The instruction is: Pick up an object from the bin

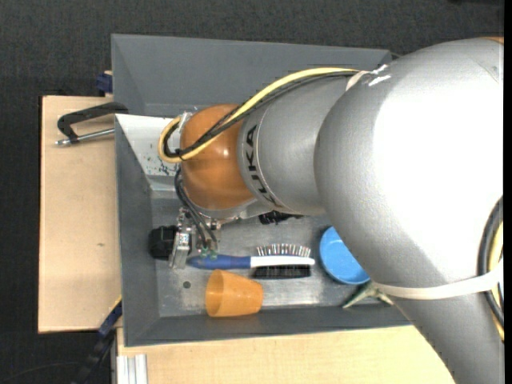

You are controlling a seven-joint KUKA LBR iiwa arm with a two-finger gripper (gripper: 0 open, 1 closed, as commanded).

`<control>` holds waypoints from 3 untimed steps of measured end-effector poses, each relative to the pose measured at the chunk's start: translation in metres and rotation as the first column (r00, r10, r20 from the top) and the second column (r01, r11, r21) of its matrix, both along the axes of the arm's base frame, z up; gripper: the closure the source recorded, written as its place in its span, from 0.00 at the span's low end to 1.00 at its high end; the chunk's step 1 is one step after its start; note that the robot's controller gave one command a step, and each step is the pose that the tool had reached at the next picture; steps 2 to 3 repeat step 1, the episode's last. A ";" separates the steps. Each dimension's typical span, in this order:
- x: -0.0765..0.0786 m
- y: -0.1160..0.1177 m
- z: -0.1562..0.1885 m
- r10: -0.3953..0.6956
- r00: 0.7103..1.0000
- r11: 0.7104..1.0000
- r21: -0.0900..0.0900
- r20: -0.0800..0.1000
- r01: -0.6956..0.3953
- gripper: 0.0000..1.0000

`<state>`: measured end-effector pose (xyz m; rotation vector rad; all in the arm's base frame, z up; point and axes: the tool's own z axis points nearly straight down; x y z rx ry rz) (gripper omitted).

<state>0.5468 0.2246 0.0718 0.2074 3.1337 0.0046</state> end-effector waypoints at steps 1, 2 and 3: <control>-0.015 -0.036 0.159 0.004 1.000 1.000 0.002 0.011 -0.004 1.00; -0.015 -0.036 0.159 0.004 1.000 1.000 0.002 0.011 -0.004 1.00; -0.015 -0.036 0.159 0.004 1.000 1.000 0.002 0.011 -0.004 1.00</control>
Offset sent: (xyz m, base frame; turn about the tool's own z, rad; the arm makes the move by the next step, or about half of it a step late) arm -0.0172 -0.0370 0.1530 -0.0035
